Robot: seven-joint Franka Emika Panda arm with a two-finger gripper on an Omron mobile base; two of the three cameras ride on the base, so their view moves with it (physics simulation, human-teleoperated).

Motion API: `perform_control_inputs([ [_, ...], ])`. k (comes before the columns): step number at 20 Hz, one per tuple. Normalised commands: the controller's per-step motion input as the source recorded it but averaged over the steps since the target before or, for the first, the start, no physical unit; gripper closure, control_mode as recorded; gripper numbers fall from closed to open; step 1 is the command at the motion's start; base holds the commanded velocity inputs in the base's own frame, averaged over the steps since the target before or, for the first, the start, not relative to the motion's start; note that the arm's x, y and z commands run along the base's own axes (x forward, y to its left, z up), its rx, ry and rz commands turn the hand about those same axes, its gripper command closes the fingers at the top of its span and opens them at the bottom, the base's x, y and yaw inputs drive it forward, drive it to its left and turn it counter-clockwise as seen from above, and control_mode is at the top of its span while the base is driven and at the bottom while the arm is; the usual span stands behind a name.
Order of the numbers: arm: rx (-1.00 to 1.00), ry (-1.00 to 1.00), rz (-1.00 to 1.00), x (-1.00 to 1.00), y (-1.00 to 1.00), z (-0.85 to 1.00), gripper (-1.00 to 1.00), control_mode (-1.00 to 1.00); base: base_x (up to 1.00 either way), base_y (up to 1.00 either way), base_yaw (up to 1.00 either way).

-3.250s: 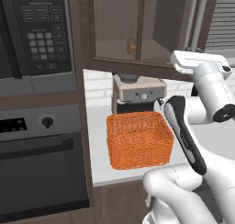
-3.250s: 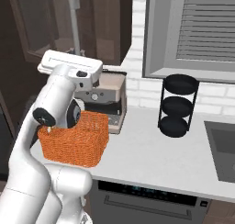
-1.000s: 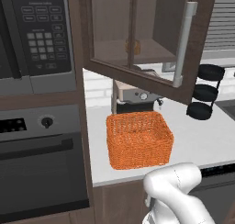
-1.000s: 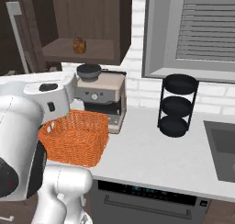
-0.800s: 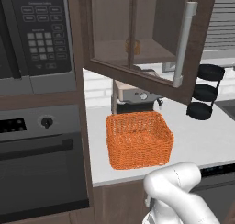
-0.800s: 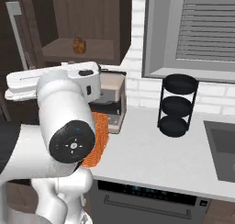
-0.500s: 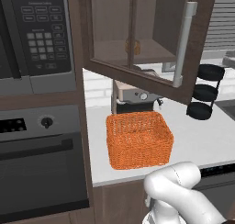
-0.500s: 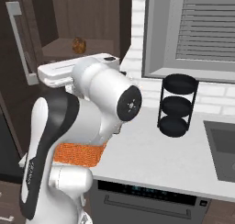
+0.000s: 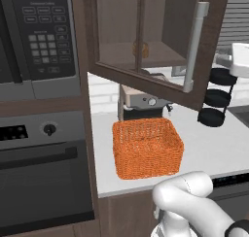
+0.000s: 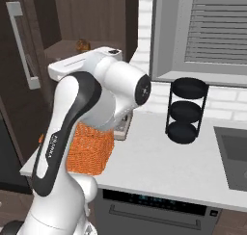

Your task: Open the cabinet, pick up the bread from the cabinet and place it in the basket. Then move the basket to the dining counter.

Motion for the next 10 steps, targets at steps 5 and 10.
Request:
perform_control_inputs([
  [5, -0.02, -0.02, 0.00, 0.06, 0.63, 0.00, -1.00, -1.00, 0.00, 0.00, 0.00],
  [10, -0.01, 0.00, 0.06, -0.07, 0.73, 0.00, -1.00, -1.00, 0.00, 0.00, 0.00],
])
